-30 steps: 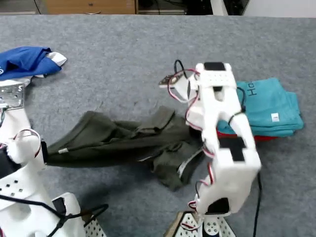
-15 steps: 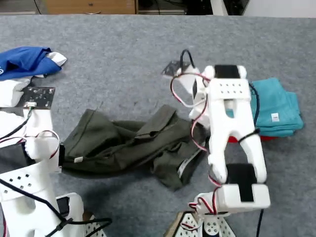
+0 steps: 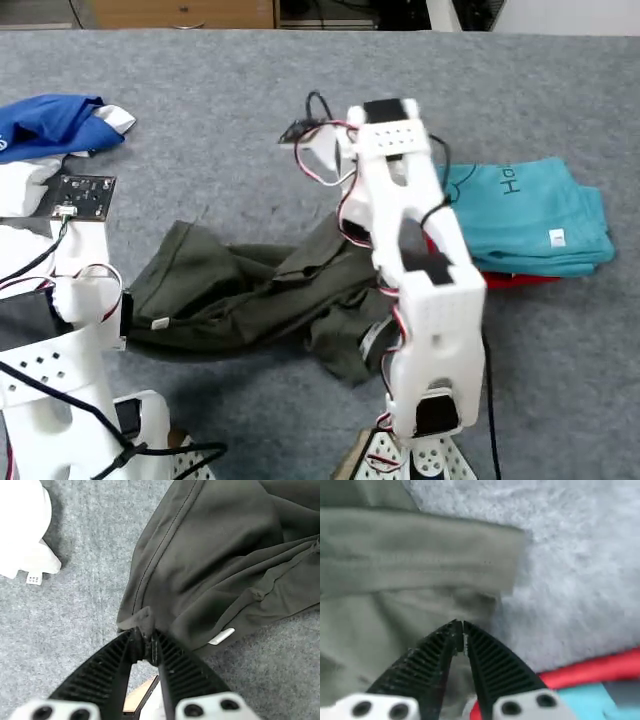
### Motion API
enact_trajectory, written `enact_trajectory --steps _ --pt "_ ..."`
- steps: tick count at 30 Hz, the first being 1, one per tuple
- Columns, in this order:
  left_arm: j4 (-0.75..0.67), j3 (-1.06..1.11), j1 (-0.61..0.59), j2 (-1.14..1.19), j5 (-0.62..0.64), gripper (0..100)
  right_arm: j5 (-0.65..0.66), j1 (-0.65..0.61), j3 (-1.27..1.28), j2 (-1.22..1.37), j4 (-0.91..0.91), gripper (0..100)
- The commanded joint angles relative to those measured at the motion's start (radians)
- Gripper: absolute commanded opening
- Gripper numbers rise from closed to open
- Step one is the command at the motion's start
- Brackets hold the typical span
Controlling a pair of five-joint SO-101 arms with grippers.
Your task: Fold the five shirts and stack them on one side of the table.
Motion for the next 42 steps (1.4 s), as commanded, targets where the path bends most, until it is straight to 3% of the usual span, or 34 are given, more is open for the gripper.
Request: enact_trajectory --steps 1,14,30,42 --pt "0.0 0.003 0.005 -0.005 0.023 2 -0.011 -0.002 -0.056 0.048 0.0 1.2" --pt "-0.002 0.034 0.009 -0.005 0.041 2 -0.08 -0.11 -0.067 0.07 -0.183 1.2" --pt "-0.015 0.061 0.009 -0.005 0.041 2 -0.141 -0.179 -0.338 0.142 -0.241 1.2" --pt "-0.015 0.061 0.005 -0.005 0.041 2 -0.147 -0.107 -0.762 0.209 0.089 1.2"
